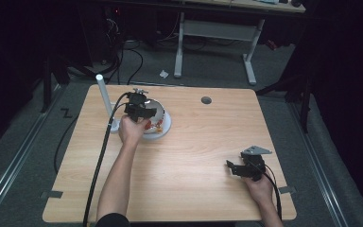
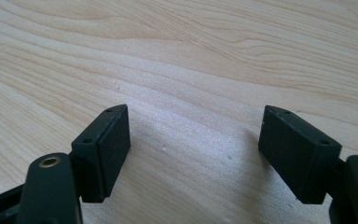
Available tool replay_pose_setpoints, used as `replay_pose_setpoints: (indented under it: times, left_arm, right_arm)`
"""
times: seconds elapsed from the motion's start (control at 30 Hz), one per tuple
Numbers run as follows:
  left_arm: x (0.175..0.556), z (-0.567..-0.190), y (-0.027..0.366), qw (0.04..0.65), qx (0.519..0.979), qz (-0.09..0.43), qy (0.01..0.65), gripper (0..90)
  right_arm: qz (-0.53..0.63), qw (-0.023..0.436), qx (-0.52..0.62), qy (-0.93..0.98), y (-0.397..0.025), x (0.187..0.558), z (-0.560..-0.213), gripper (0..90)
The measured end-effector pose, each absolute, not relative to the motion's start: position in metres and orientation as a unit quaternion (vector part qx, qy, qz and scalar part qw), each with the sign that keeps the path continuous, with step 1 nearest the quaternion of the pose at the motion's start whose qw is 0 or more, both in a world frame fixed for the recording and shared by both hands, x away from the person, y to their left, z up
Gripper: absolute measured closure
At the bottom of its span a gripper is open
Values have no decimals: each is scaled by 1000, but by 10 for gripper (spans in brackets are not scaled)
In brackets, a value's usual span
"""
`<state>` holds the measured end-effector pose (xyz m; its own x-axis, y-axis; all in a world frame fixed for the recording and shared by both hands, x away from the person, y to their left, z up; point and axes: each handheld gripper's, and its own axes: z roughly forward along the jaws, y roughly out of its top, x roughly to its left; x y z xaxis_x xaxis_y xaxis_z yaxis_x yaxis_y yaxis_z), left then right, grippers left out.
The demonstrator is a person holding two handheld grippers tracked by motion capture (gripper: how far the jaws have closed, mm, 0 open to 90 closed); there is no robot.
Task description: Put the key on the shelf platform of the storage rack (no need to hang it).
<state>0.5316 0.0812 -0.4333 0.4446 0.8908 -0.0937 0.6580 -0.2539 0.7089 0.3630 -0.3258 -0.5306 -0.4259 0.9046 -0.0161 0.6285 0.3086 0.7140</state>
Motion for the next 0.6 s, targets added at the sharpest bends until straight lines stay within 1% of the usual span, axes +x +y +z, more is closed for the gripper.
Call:
replay_pose_setpoints:
  times: [0.2,0.6]
  left_arm:
    - [521,-428,90,366,766,169,501,438]
    - [498,-415,109,384,758,170,500,418]
  right_arm:
    - [323,214,491,780,-326,363,-531,249]
    - [323,214,492,780,-326,363,-531,248]
